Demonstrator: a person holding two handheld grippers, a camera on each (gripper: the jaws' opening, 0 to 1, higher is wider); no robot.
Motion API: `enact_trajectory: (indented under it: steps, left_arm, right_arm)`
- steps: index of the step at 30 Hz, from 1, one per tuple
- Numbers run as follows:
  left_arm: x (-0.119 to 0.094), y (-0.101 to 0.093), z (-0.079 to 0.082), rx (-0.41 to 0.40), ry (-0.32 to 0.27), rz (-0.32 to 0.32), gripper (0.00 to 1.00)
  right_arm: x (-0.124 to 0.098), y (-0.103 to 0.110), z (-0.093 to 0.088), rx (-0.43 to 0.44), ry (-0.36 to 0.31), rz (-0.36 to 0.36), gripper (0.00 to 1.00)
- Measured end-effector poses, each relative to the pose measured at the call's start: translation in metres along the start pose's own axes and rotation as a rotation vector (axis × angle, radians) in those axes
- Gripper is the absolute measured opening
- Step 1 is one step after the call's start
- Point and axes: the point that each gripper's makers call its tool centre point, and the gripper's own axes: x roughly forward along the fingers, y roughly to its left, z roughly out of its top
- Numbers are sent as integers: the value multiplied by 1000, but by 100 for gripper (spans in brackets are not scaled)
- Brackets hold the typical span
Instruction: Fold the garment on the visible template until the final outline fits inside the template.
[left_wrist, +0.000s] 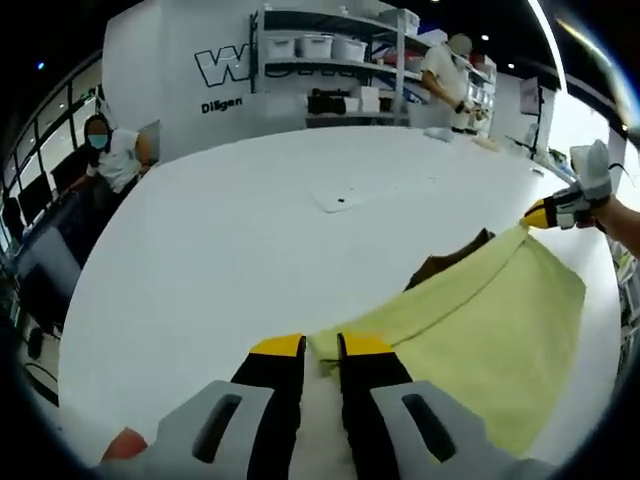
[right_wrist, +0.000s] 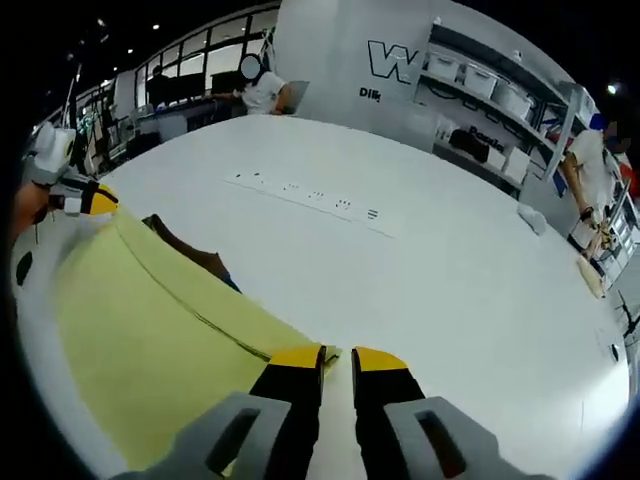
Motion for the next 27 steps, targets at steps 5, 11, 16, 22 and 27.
enact_trajectory:
  steps: [5,11,16,22,27]
  left_arm:
    - [-16,-19,17,76,-96,-44,3]
    - [-14,-45,6,51,-118,-62,0]
    - [-6,-51,-15,-7,-71,-71,0]
    - [4,-42,-30,0,-11,-46,0]
    - [15,-36,-31,14,-3,-42,0]
  right_arm:
    - [-21,13,20,-114,-117,24,3]
    - [-13,52,3,-105,-101,91,0]
    - [0,63,-18,-39,-48,116,0]
    - [13,58,-25,-42,-30,112,0]
    - [20,58,-19,-54,-44,113,0]
